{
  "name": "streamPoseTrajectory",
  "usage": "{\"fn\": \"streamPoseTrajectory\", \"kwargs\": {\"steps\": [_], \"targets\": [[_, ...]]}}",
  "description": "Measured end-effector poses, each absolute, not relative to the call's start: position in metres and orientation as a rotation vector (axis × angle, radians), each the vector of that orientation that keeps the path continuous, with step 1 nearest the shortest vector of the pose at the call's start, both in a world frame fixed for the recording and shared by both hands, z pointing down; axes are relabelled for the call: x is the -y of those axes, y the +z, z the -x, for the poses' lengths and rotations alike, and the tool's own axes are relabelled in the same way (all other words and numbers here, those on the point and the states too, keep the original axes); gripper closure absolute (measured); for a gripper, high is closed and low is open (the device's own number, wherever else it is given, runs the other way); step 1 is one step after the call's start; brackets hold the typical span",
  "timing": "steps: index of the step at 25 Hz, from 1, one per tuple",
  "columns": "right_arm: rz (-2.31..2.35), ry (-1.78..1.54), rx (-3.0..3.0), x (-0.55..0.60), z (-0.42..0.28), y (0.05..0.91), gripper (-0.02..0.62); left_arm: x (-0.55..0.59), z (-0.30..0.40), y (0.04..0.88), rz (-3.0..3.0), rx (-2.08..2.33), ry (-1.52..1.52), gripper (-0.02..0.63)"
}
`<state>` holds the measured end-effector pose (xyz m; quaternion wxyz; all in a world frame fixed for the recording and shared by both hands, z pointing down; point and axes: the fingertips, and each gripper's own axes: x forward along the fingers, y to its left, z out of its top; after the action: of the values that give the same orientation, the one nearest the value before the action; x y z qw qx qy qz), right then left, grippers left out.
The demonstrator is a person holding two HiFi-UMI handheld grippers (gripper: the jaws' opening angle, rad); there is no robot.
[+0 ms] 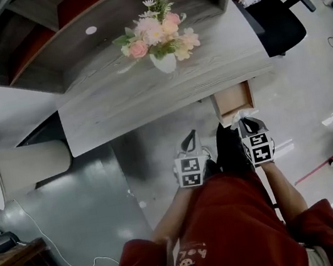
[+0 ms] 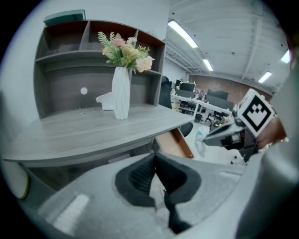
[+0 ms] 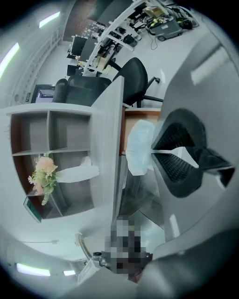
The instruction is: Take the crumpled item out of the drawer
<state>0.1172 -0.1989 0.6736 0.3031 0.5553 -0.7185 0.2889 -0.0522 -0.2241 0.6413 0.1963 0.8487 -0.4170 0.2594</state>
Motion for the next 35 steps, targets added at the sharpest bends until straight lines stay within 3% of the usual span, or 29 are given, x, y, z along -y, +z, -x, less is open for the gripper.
{"fn": "streamPoseTrajectory", "kwargs": {"steps": [35], "targets": [[-2.017,0.366,2.168,0.192,-0.139,0.430,0.575,0.240,0.075,0.443,-2.662,1.358,0.412,0.609]]}}
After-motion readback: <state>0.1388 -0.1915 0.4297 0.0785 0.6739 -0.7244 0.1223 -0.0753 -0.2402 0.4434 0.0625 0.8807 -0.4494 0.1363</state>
